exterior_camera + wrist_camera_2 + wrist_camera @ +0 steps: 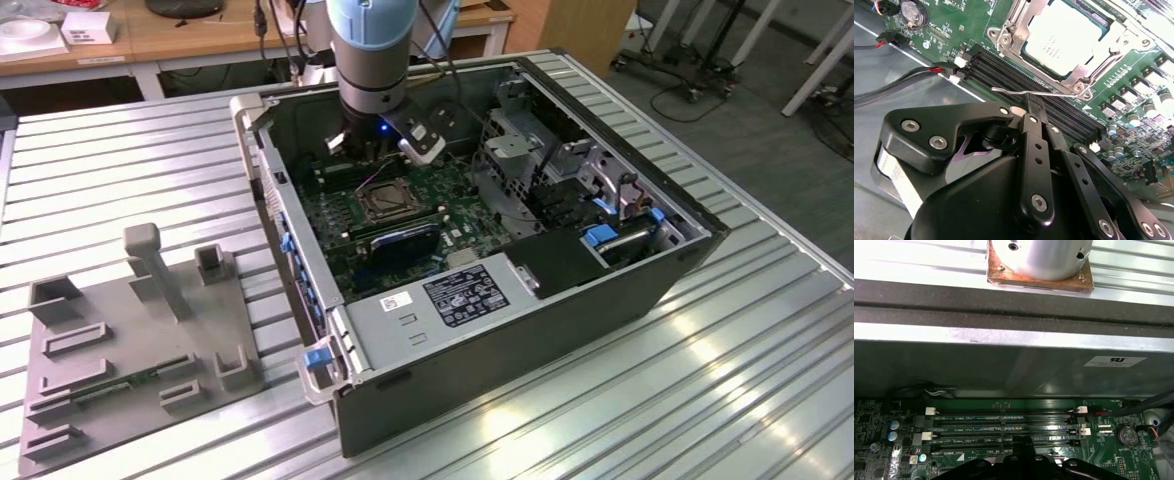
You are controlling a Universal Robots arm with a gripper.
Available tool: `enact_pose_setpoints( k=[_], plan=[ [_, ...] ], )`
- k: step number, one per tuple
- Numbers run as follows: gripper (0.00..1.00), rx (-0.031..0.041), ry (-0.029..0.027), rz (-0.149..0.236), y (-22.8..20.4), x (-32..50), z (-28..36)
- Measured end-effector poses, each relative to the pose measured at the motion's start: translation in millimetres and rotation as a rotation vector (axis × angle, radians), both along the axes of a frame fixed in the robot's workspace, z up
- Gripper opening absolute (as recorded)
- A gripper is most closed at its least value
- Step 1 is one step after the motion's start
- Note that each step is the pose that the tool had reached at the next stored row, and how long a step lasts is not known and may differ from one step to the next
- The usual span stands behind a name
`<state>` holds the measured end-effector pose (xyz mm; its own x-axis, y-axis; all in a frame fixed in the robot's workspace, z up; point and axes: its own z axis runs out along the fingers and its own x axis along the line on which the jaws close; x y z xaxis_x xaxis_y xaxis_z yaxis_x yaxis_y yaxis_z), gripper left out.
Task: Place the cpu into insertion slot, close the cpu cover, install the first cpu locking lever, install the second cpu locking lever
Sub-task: 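Install the first cpu locking lever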
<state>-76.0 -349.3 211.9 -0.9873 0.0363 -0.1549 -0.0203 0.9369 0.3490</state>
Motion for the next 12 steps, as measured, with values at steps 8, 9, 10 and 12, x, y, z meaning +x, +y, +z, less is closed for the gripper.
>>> enact_pose_setpoints(
  k=[8,9,10,12],
  plan=[
    [0.11,-0.0004,0.0003,0.0,-0.1,1.5,-3.7],
    [0.11,-0.0004,0.0002,0.0,-0.1,1.9,-4.0],
    [0.11,-0.0004,0.0003,0.0,-0.1,2.1,-4.3],
    [0.11,-0.0004,0.0002,0.0,-0.1,2.5,-4.9]
  ],
)
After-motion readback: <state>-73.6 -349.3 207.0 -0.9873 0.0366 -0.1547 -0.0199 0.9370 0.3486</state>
